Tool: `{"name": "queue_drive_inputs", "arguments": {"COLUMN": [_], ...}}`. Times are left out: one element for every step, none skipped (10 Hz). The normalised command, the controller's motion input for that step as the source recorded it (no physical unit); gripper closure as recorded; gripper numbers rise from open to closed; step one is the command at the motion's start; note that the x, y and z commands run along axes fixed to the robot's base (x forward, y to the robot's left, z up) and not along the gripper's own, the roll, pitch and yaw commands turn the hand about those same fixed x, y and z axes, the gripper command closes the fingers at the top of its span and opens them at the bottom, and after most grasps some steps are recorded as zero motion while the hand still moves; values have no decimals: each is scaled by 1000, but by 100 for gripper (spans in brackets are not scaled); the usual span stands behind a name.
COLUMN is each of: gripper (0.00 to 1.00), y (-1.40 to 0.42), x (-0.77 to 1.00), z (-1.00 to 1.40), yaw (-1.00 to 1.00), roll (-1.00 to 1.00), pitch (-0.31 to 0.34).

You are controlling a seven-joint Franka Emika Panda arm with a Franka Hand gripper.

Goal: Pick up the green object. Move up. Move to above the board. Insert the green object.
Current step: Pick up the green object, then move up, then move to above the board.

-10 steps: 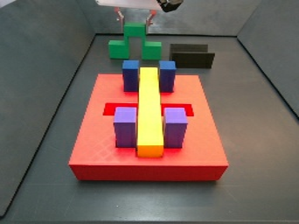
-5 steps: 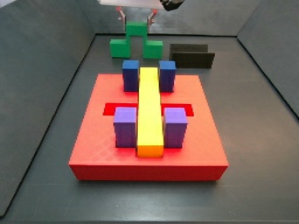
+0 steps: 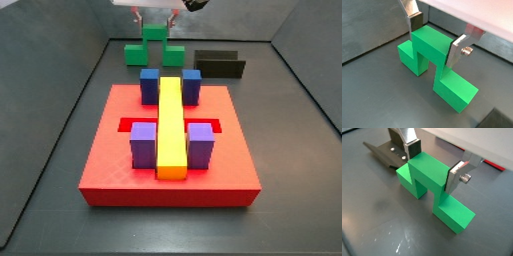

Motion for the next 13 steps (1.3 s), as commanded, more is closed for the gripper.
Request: {"name": "queue_drive_inputs", "arguments": {"gripper": [100,100,100,100,100,100,100,100,100,100,100,100,100], "y": [0,0,0,0,0,31,10,11,0,-6,-9,4,4], "x": [0,0,0,0,0,-39,-86,-30,0,-28,-50,11,54], "z": [0,0,0,0,833,834,665,260,1400,1400,1400,1400,905], "yaw": [0,0,0,0,0,53,55,28,0,-10,-12,-4,-2], "roll": [0,0,0,0,0,-1,0,19,0,-8,-4,7,-3], "pitch": [0,0,0,0,0,7,21,-5,0,34,26,16,65]}}
